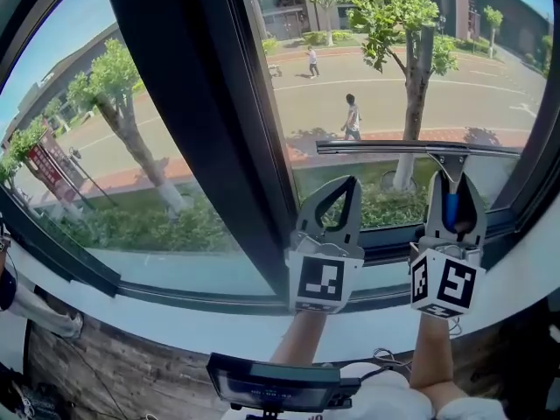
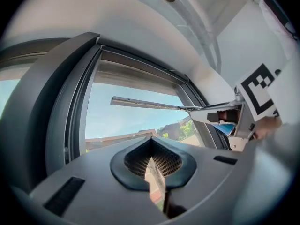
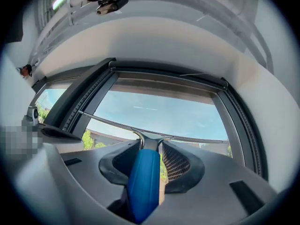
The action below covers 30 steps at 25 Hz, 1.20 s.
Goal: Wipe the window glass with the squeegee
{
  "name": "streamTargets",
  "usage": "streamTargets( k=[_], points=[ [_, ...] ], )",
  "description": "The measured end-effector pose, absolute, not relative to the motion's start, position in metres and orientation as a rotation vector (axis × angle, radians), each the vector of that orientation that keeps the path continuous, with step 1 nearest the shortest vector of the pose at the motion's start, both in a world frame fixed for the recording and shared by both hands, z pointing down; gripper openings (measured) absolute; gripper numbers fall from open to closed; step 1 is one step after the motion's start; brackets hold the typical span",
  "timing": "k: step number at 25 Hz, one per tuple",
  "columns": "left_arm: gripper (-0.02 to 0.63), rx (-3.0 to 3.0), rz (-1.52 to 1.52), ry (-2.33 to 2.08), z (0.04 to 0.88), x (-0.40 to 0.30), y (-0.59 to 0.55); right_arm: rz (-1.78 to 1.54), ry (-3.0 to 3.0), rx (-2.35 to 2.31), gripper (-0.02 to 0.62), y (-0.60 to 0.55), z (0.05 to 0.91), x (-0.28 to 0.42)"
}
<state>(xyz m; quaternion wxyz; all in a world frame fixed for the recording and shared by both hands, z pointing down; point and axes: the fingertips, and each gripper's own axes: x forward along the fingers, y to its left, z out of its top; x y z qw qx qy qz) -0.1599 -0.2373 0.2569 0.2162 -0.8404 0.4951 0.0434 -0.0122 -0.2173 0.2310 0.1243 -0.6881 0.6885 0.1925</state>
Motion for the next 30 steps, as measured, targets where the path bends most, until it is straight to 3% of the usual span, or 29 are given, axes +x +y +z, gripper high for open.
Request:
streamTargets(
  k=[8, 30],
  points=[
    [0.002, -2.267, 0.204, 1.304, 0.216, -0.146, -0.221, 0.698, 1.954, -1.968, 0.149, -0.197, 0.200, -0.013],
    [0.002, -2.274, 0.250, 1.320, 0.212, -0.144, -0.215, 0.733, 1.965, -1.963, 0.149, -0.194, 0.195, -0.014]
  ],
)
